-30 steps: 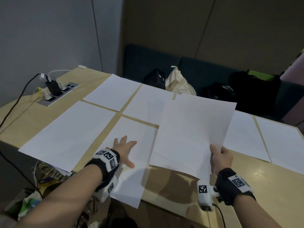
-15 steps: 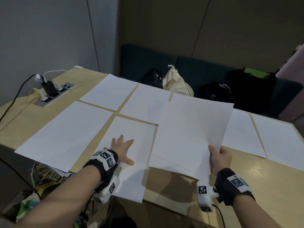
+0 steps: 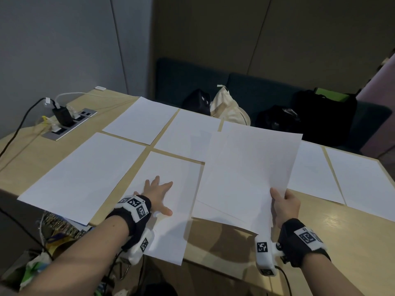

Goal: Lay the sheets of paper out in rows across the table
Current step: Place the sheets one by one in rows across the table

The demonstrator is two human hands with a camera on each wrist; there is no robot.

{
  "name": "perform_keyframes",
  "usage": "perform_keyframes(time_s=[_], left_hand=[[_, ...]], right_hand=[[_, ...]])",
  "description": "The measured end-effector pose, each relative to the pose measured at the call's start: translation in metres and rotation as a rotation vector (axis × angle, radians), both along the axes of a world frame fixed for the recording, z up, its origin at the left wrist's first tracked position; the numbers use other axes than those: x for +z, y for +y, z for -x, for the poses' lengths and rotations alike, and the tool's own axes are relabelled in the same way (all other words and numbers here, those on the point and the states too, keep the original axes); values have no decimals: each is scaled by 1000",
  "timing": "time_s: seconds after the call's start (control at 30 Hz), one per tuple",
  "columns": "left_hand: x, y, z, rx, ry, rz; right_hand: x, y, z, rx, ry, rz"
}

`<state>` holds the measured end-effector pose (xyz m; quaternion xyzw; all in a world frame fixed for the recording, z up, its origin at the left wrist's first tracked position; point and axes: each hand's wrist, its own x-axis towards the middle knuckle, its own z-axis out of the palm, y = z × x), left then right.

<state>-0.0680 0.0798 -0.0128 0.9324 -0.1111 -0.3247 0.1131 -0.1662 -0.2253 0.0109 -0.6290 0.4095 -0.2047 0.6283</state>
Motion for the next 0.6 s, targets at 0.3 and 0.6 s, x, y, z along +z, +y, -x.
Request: perform_keyframes(time_s=[0.3,0.6], left_hand=[[2,0,-2,-13,-1,-12],[23,-28,-4,126,-231,349]], right_hand=[[1,-1,1,-3,-17,-11],[3,-4,1,72,-20,-46]])
